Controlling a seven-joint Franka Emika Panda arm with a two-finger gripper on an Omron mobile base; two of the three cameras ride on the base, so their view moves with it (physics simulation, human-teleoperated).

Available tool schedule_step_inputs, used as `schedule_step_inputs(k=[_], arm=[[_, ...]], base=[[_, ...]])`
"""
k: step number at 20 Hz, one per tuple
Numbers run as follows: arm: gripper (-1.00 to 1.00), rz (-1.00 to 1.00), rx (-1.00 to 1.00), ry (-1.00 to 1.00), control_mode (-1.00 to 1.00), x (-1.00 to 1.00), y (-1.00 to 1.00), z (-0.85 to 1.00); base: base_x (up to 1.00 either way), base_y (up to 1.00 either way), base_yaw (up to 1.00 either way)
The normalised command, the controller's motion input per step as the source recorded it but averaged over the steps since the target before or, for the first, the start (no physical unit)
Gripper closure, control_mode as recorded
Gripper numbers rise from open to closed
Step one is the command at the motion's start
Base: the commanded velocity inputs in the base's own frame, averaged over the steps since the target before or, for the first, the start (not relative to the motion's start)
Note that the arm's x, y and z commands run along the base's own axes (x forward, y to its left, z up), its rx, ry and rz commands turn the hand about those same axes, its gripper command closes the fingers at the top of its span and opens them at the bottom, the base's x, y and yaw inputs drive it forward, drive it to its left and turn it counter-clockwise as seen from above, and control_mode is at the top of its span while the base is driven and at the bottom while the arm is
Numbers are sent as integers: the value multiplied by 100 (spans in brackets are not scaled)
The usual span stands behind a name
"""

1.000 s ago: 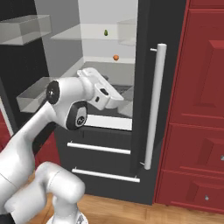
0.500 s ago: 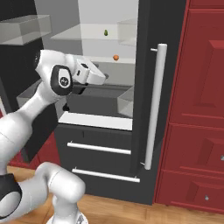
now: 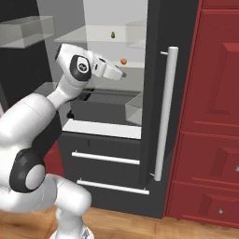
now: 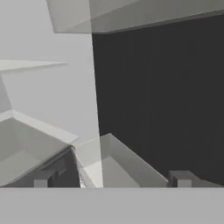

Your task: Take the lemon wedge from the fridge and place it on the plate with fish on the dining counter.

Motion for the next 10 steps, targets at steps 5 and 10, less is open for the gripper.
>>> schedule_step_inputs(k=[5,10], arm=[[-100,-8,-12,3,-100,26,-72,-31],[-100,-19,-12,10,-100,3,-90,-30]], base=[[0,0,0],[0,0,0]])
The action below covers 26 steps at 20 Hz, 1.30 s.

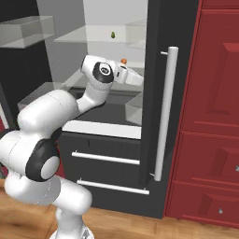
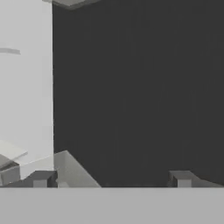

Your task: Take the lemon wedge from the fridge and place it on the plate with fish on the dining counter.

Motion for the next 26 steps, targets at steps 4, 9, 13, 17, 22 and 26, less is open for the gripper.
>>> schedule_step_inputs(k=[4,9,13,17,22,26], arm=[[-100,-24,-2,9,-100,-30,-100,-18],[-100,-31,0,10,-100,-75,-100,0],[-100,-8,1,3,-100,-74,-21,8],[-100,23,0,0,-100,-48,96,12],[-100,39,12,11,-100,-19,100,19],[-100,43,25,15,-100,-9,97,7]], base=[[0,0,0],[0,0,0],[0,0,0],[0,0,0],[0,0,0],[0,0,0]])
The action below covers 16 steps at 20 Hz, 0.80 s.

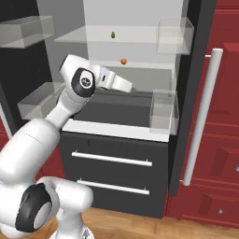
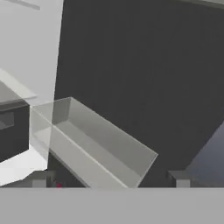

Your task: Take the lemon wedge from the fridge and place it on the plate with fish on the dining counter.

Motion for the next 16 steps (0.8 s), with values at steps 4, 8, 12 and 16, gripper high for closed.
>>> schedule_step_inputs(k=[4,8,12,16], arm=[[-100,44,36,13,-100,-2,90,0],[-100,38,44,-4,-100,-43,65,0],[-100,29,40,-34,-100,-58,51,9],[-100,9,13,-48,-100,-52,13,1]], base=[[0,0,0],[0,0,0],[0,0,0],[0,0,0]])
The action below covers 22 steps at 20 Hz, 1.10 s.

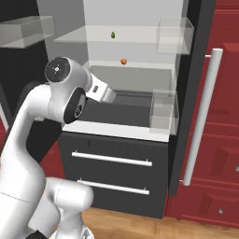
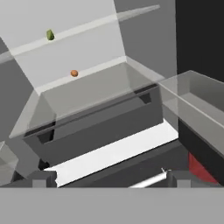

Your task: Take the lemon wedge from the fridge and place it on the plate with fish on the dining counter.

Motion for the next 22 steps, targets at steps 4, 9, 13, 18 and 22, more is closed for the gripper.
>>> schedule_step_inputs(k=[4,9,13,18,22], arm=[[-100,1,0,-23,-100,-17,2,0],[-100,0,0,0,-100,0,0,0],[-100,0,0,0,-100,0,1,0],[-100,-1,-3,1,-100,0,3,0],[-100,-2,-10,5,-100,0,11,0]], base=[[0,0,0],[0,0,0],[0,0,0],[0,0,0],[0,0,0]])
